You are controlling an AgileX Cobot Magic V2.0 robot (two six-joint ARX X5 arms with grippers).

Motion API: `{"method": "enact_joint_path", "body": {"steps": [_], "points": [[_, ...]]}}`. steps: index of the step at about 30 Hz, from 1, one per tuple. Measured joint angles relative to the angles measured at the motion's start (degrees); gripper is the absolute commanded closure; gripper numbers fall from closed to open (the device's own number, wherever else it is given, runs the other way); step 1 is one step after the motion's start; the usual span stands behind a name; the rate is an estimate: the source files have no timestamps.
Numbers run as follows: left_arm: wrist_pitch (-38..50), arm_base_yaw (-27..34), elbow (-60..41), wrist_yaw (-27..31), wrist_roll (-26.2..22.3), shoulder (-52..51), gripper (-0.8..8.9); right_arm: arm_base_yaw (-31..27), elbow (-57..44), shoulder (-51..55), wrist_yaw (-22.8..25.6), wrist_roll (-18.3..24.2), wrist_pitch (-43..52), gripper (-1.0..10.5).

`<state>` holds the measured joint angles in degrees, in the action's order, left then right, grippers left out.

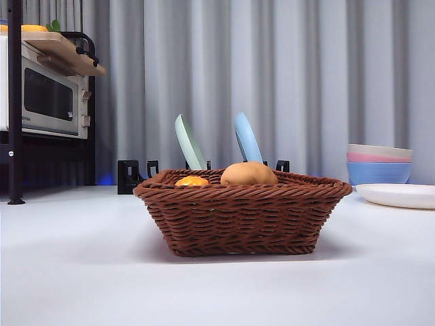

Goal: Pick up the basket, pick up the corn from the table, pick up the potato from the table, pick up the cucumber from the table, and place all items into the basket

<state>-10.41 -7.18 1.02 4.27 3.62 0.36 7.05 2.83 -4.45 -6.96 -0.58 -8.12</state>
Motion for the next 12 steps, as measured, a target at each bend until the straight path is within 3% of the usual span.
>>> {"method": "enact_joint_path", "body": {"steps": [12], "points": [[0.0,0.0,0.0,0.0,0.0,0.0,8.17,-1.0,-1.7,3.9,-0.4,-0.3,-1.6,9.5]]}}
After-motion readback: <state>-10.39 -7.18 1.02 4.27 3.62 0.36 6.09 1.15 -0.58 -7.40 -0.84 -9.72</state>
